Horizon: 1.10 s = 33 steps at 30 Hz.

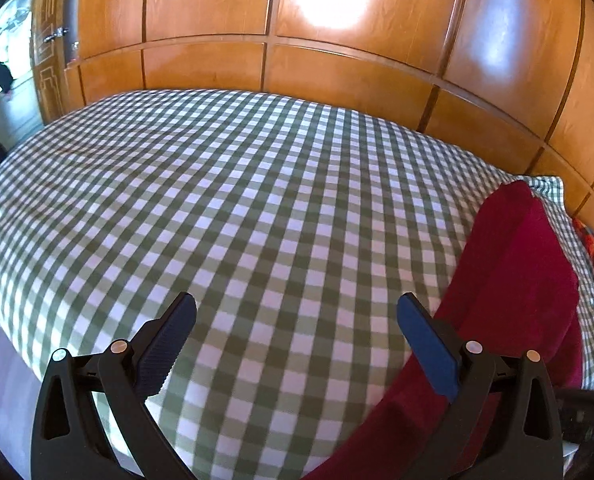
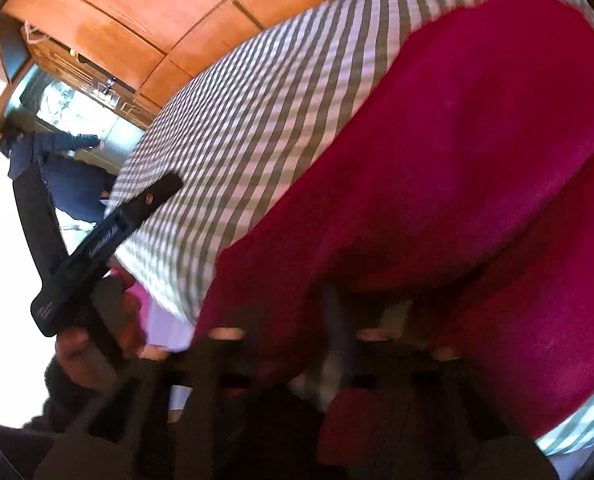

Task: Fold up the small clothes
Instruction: 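Grasp the red sweater with the right tool and lift it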

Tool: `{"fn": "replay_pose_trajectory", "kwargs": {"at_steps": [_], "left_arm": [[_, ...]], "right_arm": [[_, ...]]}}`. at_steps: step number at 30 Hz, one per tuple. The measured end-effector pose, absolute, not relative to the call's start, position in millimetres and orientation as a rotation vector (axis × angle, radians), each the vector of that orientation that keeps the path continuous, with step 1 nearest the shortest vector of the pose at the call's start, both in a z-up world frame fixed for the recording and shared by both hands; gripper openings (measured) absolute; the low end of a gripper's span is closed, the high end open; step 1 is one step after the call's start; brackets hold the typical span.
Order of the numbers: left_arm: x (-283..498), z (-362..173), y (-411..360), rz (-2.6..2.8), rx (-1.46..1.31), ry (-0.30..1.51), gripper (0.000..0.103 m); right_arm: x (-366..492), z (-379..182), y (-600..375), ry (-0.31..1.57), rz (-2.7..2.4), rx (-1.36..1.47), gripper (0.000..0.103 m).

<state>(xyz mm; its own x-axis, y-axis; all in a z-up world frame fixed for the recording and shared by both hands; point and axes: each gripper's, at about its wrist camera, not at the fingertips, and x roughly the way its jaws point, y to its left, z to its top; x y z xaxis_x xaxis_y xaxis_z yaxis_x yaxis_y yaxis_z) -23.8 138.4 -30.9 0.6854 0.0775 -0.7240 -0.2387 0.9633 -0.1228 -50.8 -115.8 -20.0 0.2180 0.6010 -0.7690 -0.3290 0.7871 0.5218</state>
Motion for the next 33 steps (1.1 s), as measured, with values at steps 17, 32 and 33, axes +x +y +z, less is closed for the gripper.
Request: {"fn": "replay_pose_trajectory", "kwargs": {"at_steps": [17, 32, 33], "left_arm": [[-18, -40, 111, 0.117, -0.144, 0.848, 0.099], [-9, -53, 99, 0.092, -0.115, 0.901, 0.099], [-8, -54, 96, 0.082, -0.105, 0.905, 0.099]], "right_arm": [[-21, 156, -317, 0.575, 0.204, 0.233, 0.000], [19, 71, -540, 0.769, -0.466, 0.341, 0.075], [13, 63, -523, 0.791, -0.403, 0.328, 0.075]]}}
